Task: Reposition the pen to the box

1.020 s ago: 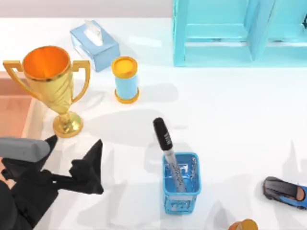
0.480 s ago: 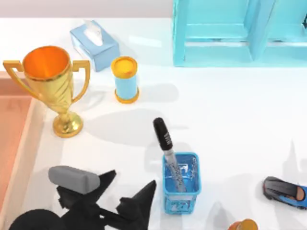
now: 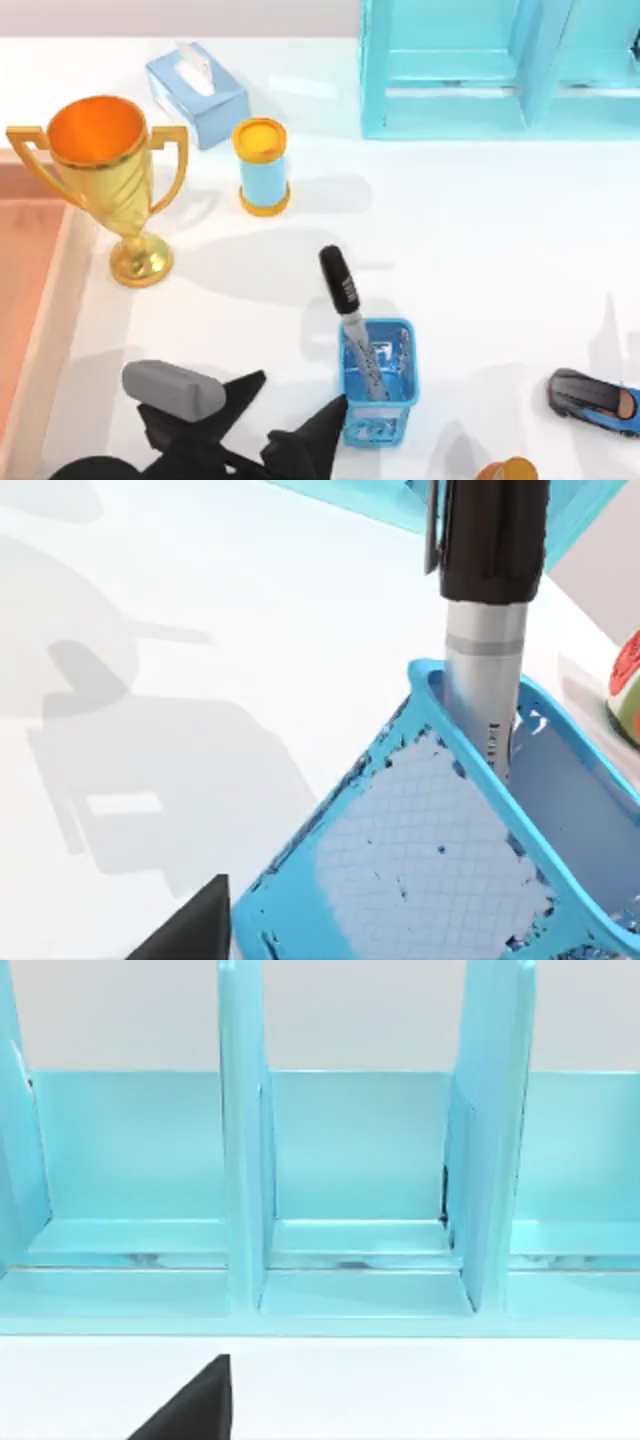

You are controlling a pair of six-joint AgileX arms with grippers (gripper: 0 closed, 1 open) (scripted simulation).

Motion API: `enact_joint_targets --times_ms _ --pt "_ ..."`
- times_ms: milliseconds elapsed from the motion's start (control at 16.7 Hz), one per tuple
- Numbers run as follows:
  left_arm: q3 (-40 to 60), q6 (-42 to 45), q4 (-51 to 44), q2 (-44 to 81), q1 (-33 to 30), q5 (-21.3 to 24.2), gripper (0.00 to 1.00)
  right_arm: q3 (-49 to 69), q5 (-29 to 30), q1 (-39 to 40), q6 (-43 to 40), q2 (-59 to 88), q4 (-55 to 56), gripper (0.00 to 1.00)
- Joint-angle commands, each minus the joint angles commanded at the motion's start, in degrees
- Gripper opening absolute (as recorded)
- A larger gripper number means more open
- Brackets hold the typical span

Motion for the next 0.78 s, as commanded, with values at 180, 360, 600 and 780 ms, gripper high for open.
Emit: enact_joint_targets --times_ms 180,360,600,780 --pt "-0.05 0.06 -0.10 0.00 0.23 0.14 1.00 0.00 0.00 0.00 0.00 0.00 0.00 1.00" --pt "3.73 0.27 -0.26 3.43 1.39 1.46 1.00 0.00 0.00 0.00 0.00 0.00 0.00 1.00" --pt "12.73 0.90 -1.02 11.50 4.46 4.59 1.00 0.00 0.00 0.00 0.00 0.00 0.00 1.00" --pt "19.23 1.36 -1.73 17.09 6.72 6.88 1.00 0.00 0.00 0.00 0.00 0.00 0.00 1.00"
